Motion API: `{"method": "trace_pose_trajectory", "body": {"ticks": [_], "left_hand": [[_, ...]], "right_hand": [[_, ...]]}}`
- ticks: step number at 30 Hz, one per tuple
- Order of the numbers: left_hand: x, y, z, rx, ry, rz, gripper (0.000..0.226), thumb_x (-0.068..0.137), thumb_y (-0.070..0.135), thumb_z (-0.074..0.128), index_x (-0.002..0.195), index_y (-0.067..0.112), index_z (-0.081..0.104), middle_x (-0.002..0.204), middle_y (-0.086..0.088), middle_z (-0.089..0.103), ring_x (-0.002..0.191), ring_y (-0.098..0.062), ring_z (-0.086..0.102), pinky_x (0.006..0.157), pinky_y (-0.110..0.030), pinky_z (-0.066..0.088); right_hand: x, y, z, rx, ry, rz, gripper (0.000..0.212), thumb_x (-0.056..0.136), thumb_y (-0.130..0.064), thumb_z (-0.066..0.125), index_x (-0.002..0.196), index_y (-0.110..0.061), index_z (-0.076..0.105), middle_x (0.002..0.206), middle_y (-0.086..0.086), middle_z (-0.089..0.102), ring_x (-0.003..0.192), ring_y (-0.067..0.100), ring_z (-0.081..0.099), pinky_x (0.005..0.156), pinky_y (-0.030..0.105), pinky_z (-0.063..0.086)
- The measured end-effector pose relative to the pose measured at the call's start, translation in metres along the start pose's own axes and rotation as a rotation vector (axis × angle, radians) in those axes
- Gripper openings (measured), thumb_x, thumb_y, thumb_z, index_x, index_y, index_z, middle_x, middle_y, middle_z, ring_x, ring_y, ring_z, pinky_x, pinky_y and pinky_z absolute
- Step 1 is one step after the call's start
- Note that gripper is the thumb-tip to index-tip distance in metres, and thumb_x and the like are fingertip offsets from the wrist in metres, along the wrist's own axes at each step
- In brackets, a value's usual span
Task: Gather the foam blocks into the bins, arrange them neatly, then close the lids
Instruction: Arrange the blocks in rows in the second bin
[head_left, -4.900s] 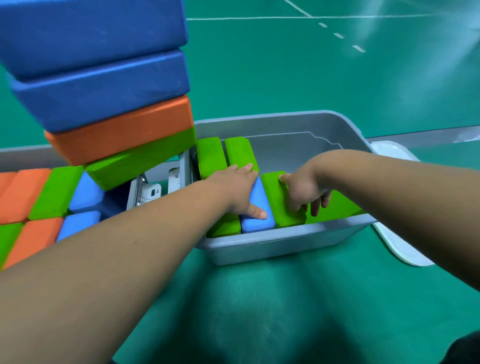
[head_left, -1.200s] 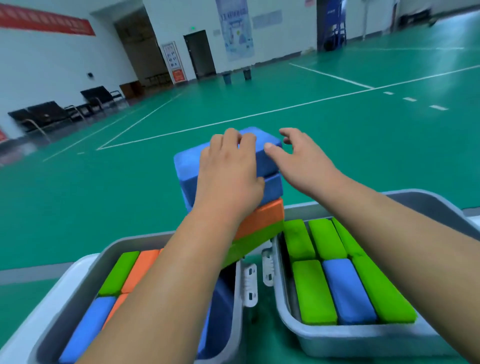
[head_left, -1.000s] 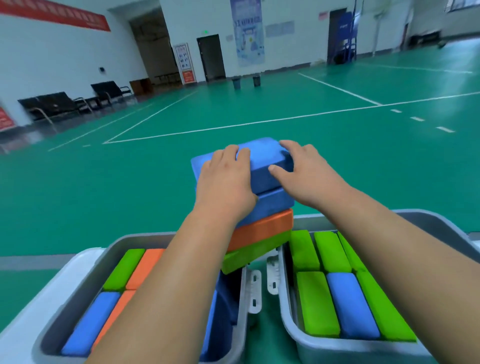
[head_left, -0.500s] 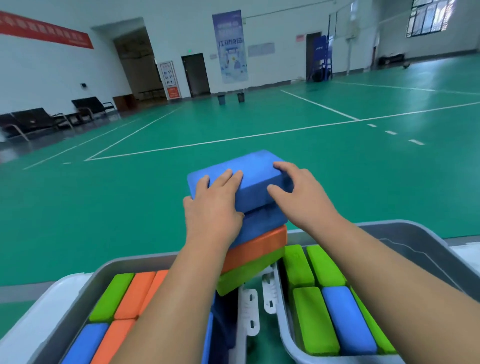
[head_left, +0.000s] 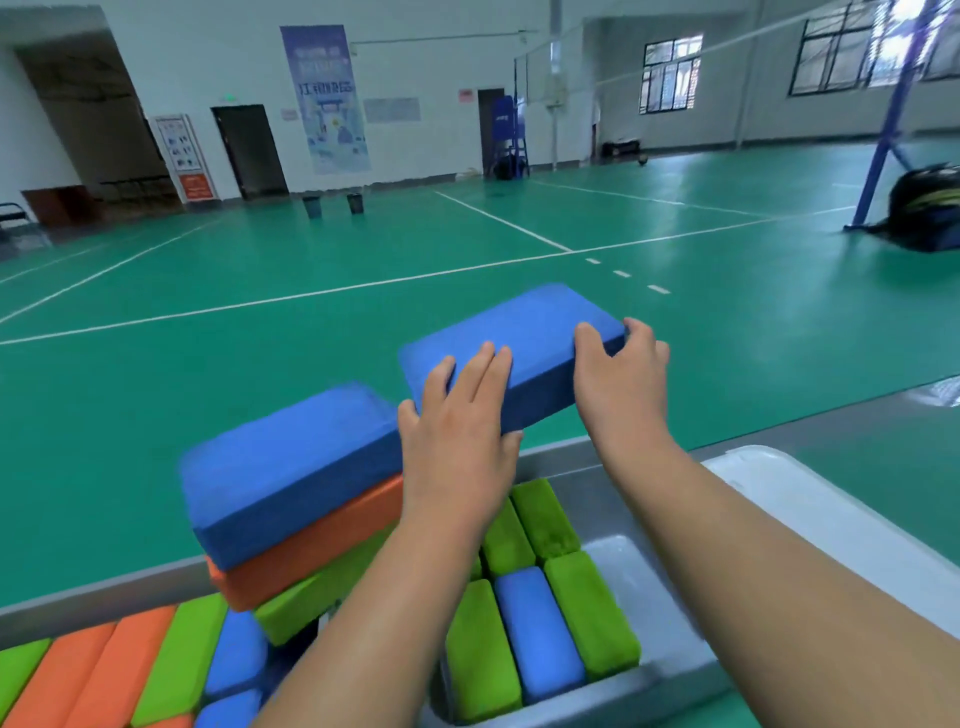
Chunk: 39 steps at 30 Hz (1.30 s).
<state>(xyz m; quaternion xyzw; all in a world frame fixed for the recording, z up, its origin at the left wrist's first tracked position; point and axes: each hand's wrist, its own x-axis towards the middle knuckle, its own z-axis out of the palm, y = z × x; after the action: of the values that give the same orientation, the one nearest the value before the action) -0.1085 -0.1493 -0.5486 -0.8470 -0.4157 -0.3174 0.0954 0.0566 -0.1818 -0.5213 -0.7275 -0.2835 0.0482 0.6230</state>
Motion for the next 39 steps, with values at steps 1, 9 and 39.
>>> {"method": "trace_pose_trajectory", "body": {"ticks": [1, 9, 39], "left_hand": [[-0.003, 0.008, 0.017, -0.062, -0.037, 0.007, 0.088, 0.084, 0.042, 0.076, 0.158, 0.036, 0.030, 0.166, 0.018, 0.028, 0.147, -0.025, 0.032, 0.102, -0.053, 0.045], [-0.066, 0.026, 0.141, -0.330, -0.738, 0.192, 0.074, 0.100, 0.042, 0.061, 0.164, 0.030, 0.027, 0.170, -0.002, 0.026, 0.156, -0.020, 0.025, 0.126, -0.030, 0.020], [-0.093, 0.033, 0.191, -0.079, -0.986, 0.157, 0.103, 0.088, 0.067, 0.066, 0.164, 0.012, 0.022, 0.173, -0.006, 0.010, 0.157, -0.029, 0.017, 0.126, -0.043, 0.023]], "right_hand": [[0.005, 0.008, -0.009, -0.035, 0.004, 0.004, 0.057, 0.092, -0.044, 0.057, 0.141, -0.014, 0.052, 0.134, 0.007, 0.045, 0.105, 0.026, 0.057, 0.087, 0.032, 0.039], [0.038, 0.078, -0.069, -0.390, -0.094, -0.087, 0.053, 0.073, -0.039, 0.065, 0.121, -0.019, 0.065, 0.121, -0.002, 0.038, 0.108, 0.026, 0.058, 0.101, 0.042, 0.050], [0.013, 0.201, -0.037, -1.346, -1.183, -0.027, 0.041, 0.091, -0.041, 0.053, 0.123, -0.017, 0.063, 0.141, 0.013, 0.058, 0.121, 0.034, 0.058, 0.101, 0.041, 0.047]]}}
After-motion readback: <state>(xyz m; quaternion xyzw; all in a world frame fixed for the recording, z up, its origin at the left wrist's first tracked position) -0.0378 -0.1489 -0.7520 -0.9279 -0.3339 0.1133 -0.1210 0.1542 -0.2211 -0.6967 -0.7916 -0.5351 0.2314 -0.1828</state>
